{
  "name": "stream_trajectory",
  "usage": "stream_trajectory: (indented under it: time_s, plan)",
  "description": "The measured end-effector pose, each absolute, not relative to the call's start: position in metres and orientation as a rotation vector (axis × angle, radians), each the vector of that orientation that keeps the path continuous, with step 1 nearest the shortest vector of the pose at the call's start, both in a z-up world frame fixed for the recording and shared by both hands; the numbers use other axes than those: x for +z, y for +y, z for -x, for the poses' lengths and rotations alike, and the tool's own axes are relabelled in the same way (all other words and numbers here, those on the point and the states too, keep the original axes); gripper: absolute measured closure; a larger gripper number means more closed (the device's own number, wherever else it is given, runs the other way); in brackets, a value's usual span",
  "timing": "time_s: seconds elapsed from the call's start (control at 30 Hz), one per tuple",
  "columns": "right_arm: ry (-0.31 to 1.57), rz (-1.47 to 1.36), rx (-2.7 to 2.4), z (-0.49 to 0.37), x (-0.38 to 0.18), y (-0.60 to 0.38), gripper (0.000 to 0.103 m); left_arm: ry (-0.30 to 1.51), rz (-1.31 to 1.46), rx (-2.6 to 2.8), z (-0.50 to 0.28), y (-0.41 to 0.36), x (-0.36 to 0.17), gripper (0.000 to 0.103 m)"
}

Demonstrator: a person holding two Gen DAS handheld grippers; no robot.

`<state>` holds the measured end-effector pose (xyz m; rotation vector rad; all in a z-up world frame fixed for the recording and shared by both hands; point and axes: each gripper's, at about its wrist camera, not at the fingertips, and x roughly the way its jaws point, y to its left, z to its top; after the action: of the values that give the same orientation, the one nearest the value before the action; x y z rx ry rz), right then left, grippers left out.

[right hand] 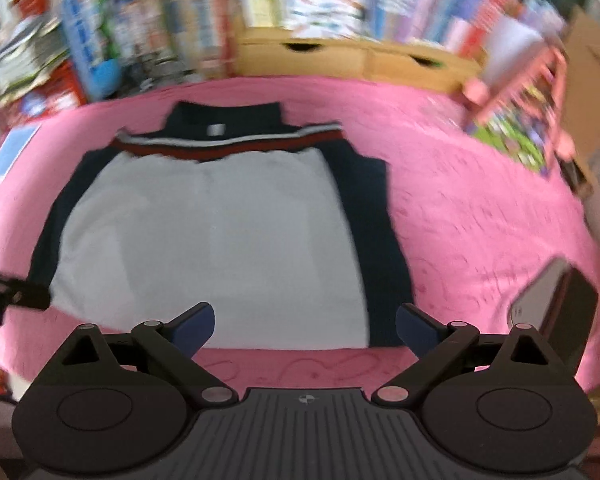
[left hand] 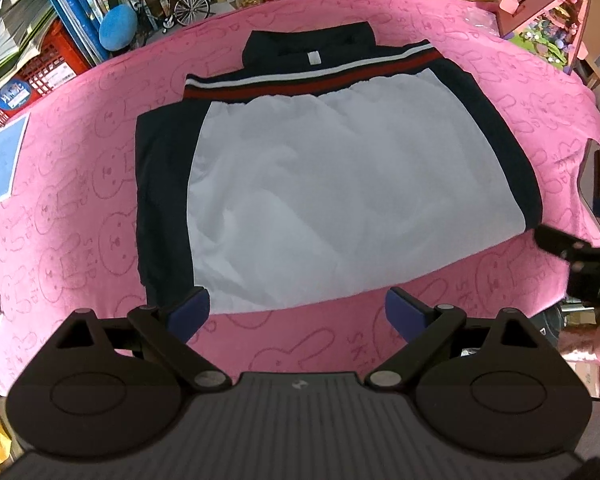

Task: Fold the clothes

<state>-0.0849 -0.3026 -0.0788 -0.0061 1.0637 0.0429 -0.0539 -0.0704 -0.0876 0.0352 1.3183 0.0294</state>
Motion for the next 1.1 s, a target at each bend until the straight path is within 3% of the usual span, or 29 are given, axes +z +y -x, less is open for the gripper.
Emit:
stream_trajectory:
  time_s: [0.4,0.63,0.8,1.0,1.1]
  plan:
    - [1.182,-0.215,0.003,0.045,-0.132,-0.389,0.005,1.317,0.108,0.041,0.023,-0.095,-0.103,0.005]
    - [1.265,-0.420,0.055,0.035,-0.175,-0.425,0.007,1.342,0.149,0.141,0.000,-0.096,-0.155,0.006]
    - [1.304,-0.511,0.146,0.030,-0.194,-0.429,0.018,1.389,0.129,0.158,-0.004,-0.105,-0.191,0.006]
    - [1.306,-0.516,0.195,0.018,-0.203,-0.421,0.017,1.491,0.168,0.167,-0.002,-0.111,-0.230,0.000]
    - [1.327,-0.656,0.266,0.016,-0.205,-0.426,0.019,1.485,0.122,0.161,-0.002,-0.116,-0.231,0.000]
